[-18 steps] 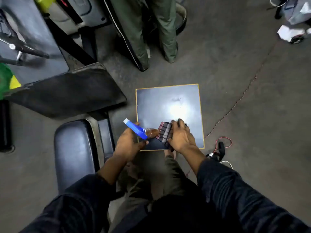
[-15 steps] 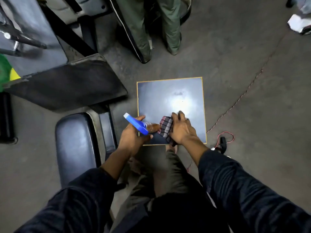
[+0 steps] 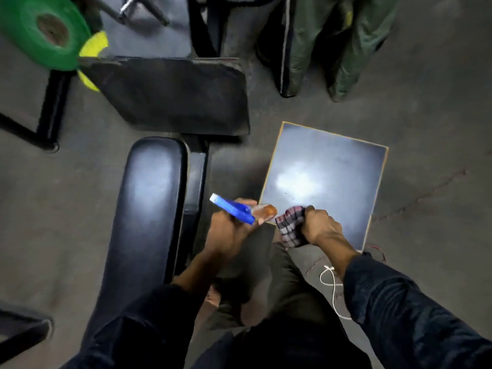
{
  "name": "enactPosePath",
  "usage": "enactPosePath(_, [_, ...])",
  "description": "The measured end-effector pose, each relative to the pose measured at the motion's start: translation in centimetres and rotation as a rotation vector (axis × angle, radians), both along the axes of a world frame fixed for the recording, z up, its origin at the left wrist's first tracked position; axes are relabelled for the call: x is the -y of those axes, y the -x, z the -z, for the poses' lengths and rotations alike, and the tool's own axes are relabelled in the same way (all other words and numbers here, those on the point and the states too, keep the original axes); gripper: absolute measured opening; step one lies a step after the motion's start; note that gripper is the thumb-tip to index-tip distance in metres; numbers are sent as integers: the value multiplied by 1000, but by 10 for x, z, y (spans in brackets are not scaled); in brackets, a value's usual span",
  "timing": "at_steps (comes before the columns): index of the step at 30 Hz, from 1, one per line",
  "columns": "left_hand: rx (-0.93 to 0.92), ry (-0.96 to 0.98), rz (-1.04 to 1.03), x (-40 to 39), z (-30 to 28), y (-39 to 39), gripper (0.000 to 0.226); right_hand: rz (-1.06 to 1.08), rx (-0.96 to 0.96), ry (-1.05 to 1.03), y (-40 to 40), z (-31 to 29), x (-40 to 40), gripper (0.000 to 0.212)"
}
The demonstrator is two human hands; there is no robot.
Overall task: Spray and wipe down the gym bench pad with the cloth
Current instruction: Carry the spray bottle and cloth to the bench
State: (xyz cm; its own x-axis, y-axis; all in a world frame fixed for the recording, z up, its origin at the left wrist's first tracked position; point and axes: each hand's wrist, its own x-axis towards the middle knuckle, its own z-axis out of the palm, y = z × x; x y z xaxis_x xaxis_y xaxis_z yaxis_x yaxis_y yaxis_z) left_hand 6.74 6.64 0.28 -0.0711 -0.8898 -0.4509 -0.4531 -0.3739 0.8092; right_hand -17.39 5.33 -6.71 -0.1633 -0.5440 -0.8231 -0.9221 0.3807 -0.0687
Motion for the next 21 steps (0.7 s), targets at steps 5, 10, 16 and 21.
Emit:
enactPosePath(5, [21,-96,-248,-84,15,-102,37,-218,32,20,-81,-11,-23,42])
enactPosePath(10, [-16,-151,-605,-177,19,-200,28,-420,71,56,-191,-26,-46,45])
enactPosePath(16, [-44,-134,-1011,-277,31,-288,40,-610,216,85,-345,-31,-96,18])
enactPosePath(21, [-63,-101,-1177,-342,40,-335,37,-676,314,64,-457,-13,-141,7])
